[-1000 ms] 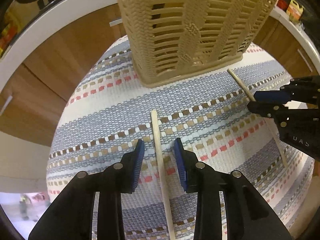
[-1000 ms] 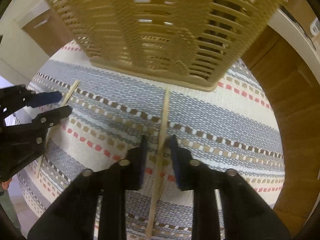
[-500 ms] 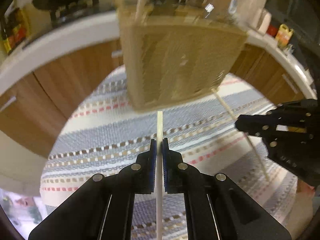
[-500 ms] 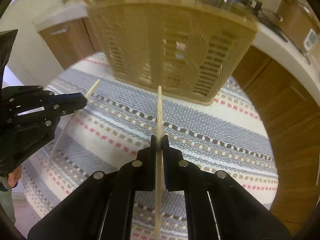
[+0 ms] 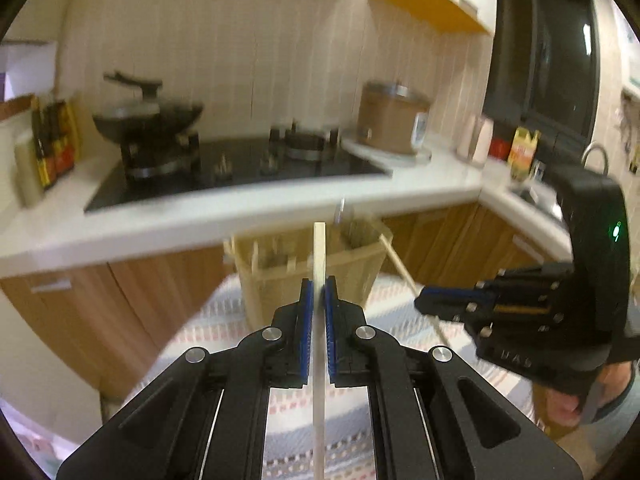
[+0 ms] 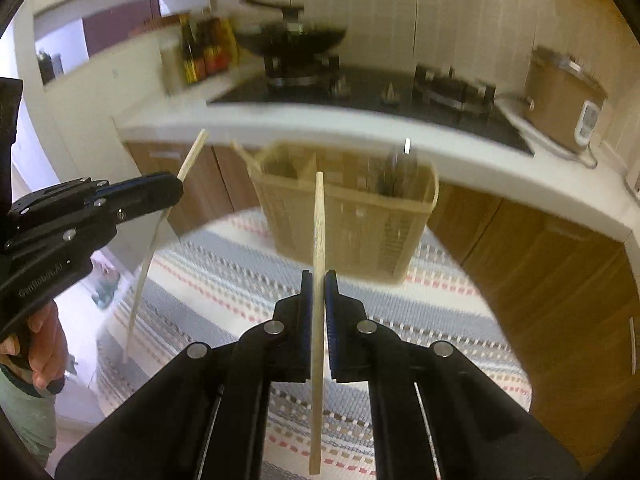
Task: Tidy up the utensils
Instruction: 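Lift both chopsticks over the beige caddy and open both tools to drop them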
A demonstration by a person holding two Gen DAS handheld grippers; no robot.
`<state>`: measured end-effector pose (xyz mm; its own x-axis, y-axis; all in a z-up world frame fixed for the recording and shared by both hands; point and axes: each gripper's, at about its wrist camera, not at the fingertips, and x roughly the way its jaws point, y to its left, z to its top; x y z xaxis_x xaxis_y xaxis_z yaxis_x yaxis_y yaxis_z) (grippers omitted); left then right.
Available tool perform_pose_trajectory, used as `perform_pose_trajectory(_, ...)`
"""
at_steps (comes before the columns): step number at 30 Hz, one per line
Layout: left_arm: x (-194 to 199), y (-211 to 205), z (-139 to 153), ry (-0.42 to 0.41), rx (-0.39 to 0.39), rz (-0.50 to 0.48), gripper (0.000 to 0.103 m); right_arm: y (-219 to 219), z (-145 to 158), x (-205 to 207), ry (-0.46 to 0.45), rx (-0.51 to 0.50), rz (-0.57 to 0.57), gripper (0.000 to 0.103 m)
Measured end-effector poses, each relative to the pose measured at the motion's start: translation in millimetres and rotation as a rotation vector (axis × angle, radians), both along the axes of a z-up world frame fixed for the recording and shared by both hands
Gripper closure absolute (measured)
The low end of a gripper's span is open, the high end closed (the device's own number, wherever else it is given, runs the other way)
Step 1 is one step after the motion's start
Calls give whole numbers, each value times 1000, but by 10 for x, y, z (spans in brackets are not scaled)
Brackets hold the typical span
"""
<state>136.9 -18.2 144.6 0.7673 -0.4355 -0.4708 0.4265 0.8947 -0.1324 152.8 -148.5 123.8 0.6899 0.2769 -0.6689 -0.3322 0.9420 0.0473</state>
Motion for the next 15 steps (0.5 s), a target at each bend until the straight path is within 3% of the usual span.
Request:
perform_pose_trajectory(8,12,61,633,-195,-93,63,99,-10,492,100,-162,2,-51,99)
perform_pose_trajectory(15,341,188,843,-309,-227,106,99,-185,717,456,-310,12,-176,99)
